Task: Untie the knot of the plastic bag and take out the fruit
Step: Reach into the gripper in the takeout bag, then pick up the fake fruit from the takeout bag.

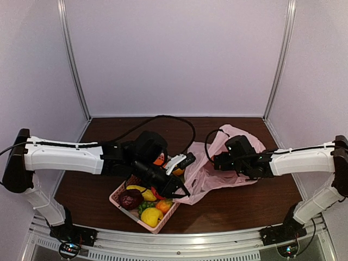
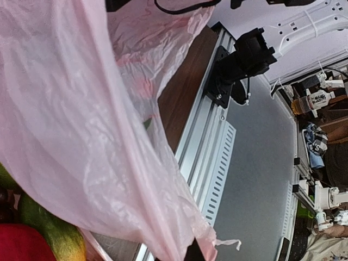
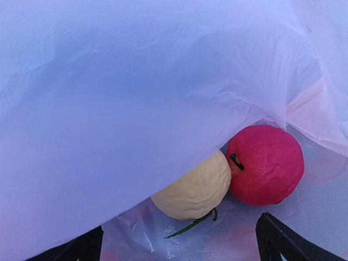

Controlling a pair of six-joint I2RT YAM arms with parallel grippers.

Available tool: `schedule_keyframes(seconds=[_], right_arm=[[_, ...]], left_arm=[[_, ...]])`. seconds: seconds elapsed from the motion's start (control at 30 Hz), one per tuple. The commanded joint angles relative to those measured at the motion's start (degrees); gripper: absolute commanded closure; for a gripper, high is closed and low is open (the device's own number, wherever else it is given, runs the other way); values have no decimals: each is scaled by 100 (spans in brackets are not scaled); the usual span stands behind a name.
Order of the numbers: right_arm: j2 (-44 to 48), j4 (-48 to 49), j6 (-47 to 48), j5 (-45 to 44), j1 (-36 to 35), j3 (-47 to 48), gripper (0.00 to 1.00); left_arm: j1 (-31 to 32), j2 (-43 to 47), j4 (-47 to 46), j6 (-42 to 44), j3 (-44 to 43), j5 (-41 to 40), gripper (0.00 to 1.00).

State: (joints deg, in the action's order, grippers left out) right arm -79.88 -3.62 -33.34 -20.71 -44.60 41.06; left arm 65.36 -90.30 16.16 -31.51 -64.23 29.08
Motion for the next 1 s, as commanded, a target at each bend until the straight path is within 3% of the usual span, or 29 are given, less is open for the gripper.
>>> schedule_keyframes(seconds=[0.0, 0.53, 0.97], right_arm=[[-600, 195, 13, -474, 126, 477, 1], [-2237, 1328, 179, -188, 382, 1288, 1], [-3354, 1332, 352, 512, 592, 2220, 1]], left_arm=[[86, 180, -8, -2, 168, 331, 100], [123, 276, -215, -164, 192, 354, 100], [139, 350, -494, -366, 187, 424, 100]])
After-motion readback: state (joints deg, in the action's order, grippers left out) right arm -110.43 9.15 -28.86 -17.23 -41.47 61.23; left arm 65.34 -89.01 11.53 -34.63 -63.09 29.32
